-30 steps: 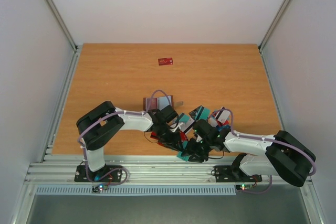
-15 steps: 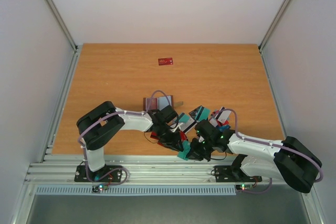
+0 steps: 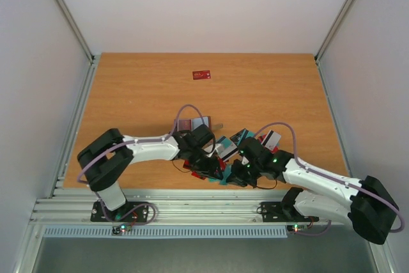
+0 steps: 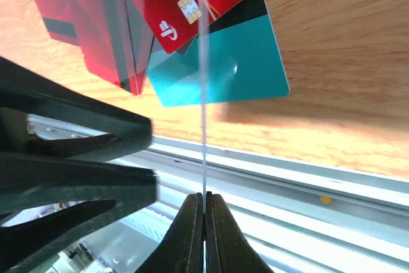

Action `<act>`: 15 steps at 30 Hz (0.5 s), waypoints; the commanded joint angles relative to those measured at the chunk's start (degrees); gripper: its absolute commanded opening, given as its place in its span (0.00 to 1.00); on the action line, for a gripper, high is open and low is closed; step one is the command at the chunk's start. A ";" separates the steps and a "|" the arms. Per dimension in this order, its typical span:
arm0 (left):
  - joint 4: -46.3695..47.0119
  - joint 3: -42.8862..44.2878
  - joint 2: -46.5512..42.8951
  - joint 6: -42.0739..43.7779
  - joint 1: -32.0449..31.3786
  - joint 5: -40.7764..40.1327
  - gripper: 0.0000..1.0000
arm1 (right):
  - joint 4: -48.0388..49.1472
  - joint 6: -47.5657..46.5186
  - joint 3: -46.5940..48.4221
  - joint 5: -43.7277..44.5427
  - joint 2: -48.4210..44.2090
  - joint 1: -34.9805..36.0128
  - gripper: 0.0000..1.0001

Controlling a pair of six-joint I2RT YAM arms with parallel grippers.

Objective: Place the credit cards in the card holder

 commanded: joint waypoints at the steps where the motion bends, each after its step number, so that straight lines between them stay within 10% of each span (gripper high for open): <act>1: -5.55 2.98 -6.71 1.08 0.99 -4.26 0.33 | -9.60 -4.45 3.16 2.78 -4.24 -0.79 0.01; 15: -26.49 14.64 -23.15 12.33 18.24 -12.42 0.70 | -18.52 -25.47 20.59 -10.86 -3.63 -17.57 0.01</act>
